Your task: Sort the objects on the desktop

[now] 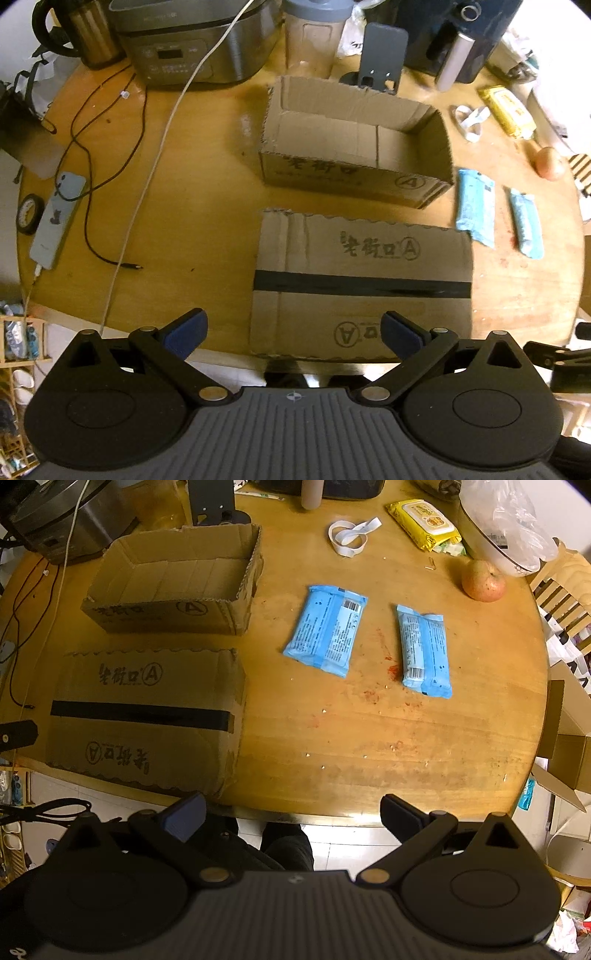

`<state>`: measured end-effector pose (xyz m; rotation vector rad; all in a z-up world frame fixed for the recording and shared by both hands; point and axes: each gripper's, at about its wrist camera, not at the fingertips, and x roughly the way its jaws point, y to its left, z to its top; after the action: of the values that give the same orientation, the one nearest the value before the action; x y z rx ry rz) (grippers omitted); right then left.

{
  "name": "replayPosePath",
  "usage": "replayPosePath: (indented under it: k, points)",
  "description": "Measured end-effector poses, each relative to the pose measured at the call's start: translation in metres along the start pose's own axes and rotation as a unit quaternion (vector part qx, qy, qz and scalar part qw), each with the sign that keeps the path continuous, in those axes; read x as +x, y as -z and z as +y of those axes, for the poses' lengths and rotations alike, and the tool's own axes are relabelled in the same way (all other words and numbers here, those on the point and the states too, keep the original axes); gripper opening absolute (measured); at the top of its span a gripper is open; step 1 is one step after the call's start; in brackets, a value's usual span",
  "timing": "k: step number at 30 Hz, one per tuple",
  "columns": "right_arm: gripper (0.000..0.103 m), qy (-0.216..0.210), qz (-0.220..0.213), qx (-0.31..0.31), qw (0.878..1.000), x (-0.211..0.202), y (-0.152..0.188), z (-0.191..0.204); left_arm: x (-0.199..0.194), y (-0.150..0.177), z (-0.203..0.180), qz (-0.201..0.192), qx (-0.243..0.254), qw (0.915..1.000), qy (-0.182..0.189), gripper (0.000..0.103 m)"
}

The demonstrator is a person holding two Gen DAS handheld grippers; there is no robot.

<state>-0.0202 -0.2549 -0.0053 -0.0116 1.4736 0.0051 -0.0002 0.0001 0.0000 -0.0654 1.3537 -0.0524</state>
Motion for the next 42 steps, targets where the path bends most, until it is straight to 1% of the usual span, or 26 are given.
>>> replayPosePath:
  k: [6,7,8,10,17,28,42]
  points:
    - [0.103,-0.001,0.0,0.005,1.0,0.0,-0.003,0.0,-0.001,0.007,0.003,-0.007,-0.001,1.0,-0.004,0.103]
    - [0.103,-0.001,0.001,0.005,1.0,0.001,-0.003,0.0,-0.001,0.006,0.003,-0.004,0.0,1.0,-0.006,0.103]
    - [0.103,-0.002,0.001,0.005,1.0,0.001,-0.003,0.0,0.001,0.0,0.001,0.01,0.0,0.9999,-0.012,0.103]
    - [0.103,-0.002,0.001,0.007,1.0,0.001,-0.003,-0.001,0.001,-0.002,-0.001,0.014,0.0,0.9998,-0.017,0.103]
    - [0.103,-0.003,0.001,0.009,1.0,0.004,-0.003,-0.002,-0.003,-0.007,-0.003,0.009,-0.002,0.9998,-0.02,0.103]
    - [0.103,-0.003,0.005,0.008,1.0,0.004,-0.003,-0.002,-0.004,-0.005,-0.006,0.004,0.001,0.9998,-0.02,0.103]
    - [0.103,-0.004,0.007,0.02,1.0,0.005,0.004,-0.025,-0.003,0.001,-0.025,0.008,0.007,0.9998,-0.019,0.103]
